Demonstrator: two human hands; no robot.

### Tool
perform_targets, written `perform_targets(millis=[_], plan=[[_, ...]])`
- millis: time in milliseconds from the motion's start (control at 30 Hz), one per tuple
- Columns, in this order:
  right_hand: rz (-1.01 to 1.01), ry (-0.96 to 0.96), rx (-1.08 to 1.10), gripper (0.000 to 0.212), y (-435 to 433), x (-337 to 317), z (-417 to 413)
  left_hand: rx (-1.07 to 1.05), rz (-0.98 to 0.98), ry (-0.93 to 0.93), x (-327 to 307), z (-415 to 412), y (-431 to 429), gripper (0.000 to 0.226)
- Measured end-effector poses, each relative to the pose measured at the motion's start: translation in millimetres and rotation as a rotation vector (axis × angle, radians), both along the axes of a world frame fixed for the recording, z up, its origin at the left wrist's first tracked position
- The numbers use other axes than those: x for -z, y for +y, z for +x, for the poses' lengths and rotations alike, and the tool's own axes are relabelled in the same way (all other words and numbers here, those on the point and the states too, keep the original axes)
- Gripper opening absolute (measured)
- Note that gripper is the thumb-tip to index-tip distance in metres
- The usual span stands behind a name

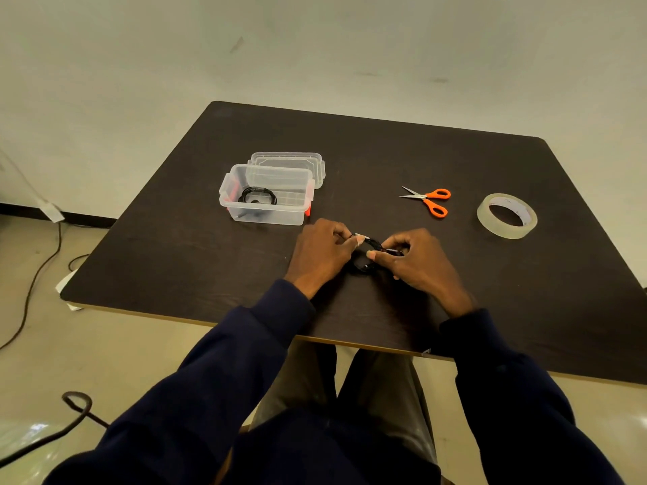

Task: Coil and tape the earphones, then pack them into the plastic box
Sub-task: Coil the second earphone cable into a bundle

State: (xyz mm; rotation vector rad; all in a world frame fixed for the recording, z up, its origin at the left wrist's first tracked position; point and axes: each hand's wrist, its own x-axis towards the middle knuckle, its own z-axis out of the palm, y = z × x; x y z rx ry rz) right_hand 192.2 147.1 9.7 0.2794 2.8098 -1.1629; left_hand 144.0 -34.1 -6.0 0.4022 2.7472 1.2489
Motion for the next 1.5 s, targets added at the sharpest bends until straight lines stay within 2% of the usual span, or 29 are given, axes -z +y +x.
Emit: perform_targets(millis=[167, 333, 400, 467, 567, 767, 933, 1100, 1300, 1500], plan=[[0.001, 0.026, -0.007, 0.018, 0, 2, -3, -0.031, 0.055, 0.086, 11, 3, -2, 0.013], [-0.037, 0.040, -0.002, 0.018, 2, 2, -4, -0.044, 0.195, 0.136, 19, 6, -7, 0.032], [-0.048, 0.056, -0.009, 0.019, 4, 3, -4, -0.003, 0.265, 0.174, 21, 11, -11, 0.031], [-0.056, 0.067, -0.011, 0.019, 5, 5, -3, 0.081, 0.213, 0.198, 22, 20, -14, 0.026], [-0.076, 0.084, 0.005, 0.019, 5, 8, -3, 0.131, 0.050, 0.210, 24, 27, -15, 0.032], [-0.093, 0.126, 0.013, 0.017, 7, 9, -1, 0.121, 0.048, 0.166, 20, 25, -8, 0.019], [0.098, 0.188, -0.050, 0.021, 10, 13, -4, 0.129, 0.023, 0.134, 18, 24, -10, 0.020], [0.244, 0.271, -0.122, 0.027, 18, 23, 2, 0.154, -0.008, 0.139, 19, 24, -15, 0.030], [0.027, 0.439, 0.047, 0.028, 29, 35, 13, 0.179, 0.084, 0.138, 23, 24, -28, 0.050], [-0.122, 0.499, 0.274, 0.022, 37, 37, 19, 0.135, 0.170, 0.157, 27, 25, -37, 0.041]])
